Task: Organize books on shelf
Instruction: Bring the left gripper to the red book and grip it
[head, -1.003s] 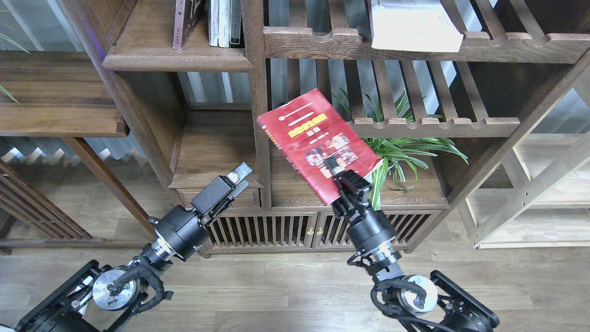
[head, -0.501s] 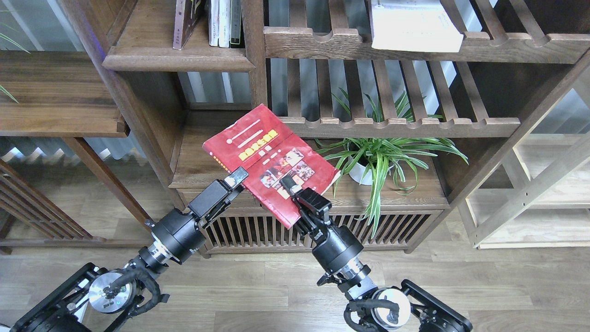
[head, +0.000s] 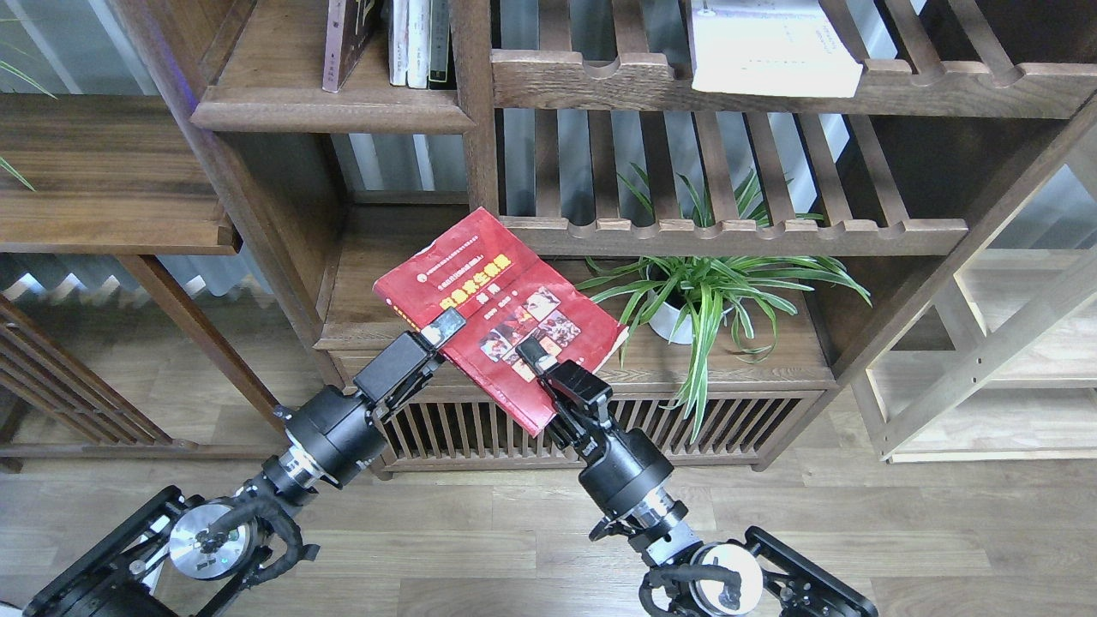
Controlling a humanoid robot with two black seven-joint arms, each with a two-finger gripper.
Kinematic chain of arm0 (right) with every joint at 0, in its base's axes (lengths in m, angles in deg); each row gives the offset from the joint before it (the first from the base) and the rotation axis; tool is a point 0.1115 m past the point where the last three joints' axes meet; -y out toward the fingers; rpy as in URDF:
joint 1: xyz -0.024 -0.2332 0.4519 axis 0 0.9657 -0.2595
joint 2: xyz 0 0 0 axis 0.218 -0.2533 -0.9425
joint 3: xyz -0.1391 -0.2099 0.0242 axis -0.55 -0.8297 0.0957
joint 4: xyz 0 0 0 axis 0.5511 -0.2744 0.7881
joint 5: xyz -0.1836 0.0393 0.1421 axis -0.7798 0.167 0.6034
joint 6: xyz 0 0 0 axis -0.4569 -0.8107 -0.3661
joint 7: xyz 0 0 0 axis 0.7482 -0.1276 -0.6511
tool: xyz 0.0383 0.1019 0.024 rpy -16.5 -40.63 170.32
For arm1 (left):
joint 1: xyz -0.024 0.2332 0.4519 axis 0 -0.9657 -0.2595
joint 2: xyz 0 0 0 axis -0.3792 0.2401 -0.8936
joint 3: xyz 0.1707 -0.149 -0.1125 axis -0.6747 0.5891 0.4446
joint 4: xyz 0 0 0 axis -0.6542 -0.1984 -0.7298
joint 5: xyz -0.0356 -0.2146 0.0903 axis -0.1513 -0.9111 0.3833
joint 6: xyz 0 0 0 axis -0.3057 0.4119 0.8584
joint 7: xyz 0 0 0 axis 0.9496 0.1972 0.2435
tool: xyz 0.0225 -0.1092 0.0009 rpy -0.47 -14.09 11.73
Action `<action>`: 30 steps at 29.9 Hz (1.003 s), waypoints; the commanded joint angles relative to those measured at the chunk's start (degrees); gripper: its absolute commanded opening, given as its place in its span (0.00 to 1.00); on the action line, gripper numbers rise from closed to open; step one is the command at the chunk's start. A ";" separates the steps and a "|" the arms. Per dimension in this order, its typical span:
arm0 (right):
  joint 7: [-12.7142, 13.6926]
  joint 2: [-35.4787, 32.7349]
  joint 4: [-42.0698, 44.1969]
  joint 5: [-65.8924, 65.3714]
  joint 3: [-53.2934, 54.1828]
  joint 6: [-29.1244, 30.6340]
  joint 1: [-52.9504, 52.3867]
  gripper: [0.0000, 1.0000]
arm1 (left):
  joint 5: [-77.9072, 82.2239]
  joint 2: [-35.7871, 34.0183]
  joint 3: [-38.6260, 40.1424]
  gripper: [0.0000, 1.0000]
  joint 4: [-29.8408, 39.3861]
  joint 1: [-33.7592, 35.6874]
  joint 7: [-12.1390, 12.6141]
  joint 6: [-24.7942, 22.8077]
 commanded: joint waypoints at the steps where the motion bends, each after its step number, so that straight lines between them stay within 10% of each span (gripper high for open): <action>1: 0.00 -0.01 0.00 0.00 -0.09 -0.01 0.03 0.06 | 0.97 0.09 0.00 0.98 -0.09 0.36 0.09 0.00; 19: 0.17 -0.01 -0.17 -0.09 -0.53 -0.01 -0.32 0.06 | 4.49 0.09 0.36 0.67 -1.14 1.77 -0.52 0.00; 30: 0.17 -0.01 -0.43 -0.35 -1.76 -0.01 -0.50 0.06 | 4.84 1.23 0.18 0.68 -1.14 2.38 -0.87 4.70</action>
